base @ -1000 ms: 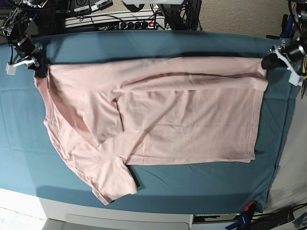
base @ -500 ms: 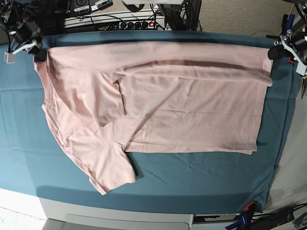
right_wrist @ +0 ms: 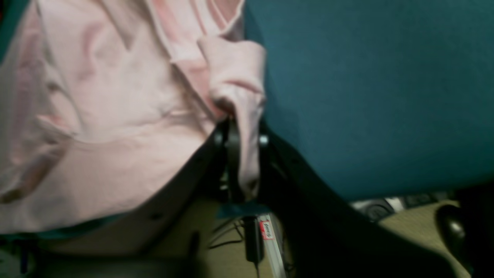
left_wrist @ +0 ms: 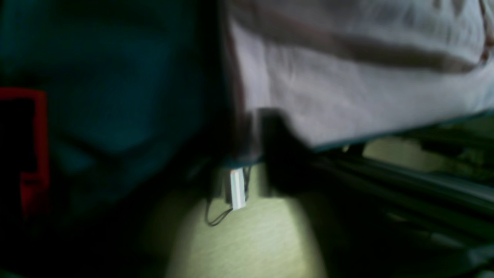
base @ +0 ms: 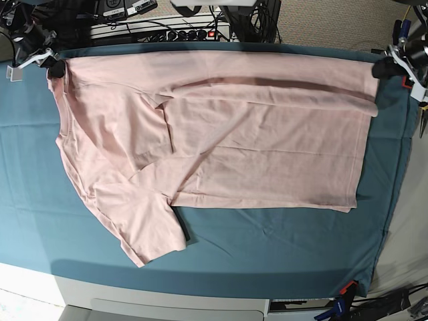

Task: Fold the T-shirt properly
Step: 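Pull the shoulder corners apart to flatten the shirt, then release, then move both grippers down to the shirt's hem corners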

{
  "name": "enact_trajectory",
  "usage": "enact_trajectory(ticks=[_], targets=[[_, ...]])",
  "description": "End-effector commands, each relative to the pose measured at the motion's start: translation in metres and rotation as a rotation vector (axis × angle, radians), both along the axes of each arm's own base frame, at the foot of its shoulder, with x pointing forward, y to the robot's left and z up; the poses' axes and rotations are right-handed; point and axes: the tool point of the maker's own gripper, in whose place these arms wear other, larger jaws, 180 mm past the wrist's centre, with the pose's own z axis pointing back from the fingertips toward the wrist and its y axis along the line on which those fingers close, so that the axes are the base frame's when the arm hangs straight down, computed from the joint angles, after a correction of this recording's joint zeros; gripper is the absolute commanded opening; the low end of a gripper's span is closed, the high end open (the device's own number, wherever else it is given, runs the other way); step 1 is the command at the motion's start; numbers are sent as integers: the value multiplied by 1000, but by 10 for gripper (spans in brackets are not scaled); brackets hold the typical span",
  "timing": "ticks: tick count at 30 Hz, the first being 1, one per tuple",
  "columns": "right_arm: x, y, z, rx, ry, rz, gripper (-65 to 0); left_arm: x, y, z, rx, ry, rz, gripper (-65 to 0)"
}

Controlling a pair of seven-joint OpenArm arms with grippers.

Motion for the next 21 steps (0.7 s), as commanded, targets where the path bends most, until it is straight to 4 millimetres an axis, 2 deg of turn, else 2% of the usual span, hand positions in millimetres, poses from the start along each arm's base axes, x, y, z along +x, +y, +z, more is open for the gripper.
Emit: enact_trajectory(ticks=[1, 2, 3, 7, 10, 12, 15, 19, 21], targets=[[6, -10, 14, -45, -39, 11, -435, 9, 6, 11, 15, -50, 0, -336], [6, -13, 14, -62, -38, 7, -352, 10, 10, 9, 37, -54, 11, -278], [6, -16, 14, -83, -40, -1, -326, 11, 14, 8, 63, -57, 17, -252], [9, -32, 24, -137, -85, -45, -326, 10, 22, 4, 129, -60, 1, -251], [10, -55, 51, -208, -163, -104, -326, 12, 34, 14, 170, -87, 0, -253], [13, -71, 79, -286, -217, -126, -326, 21, 48, 35, 218, -139, 17, -254], [30, -87, 131, -437, -304, -116, -326, 49, 65, 86, 322, -277, -2, -290], [74, -93, 189, -635, -383, -80, -326, 98, 63, 144, 465, -432, -104, -345], [100, -94, 202, -695, -399, -77, -326, 124, 64, 160, 531, -479, -112, -352]])
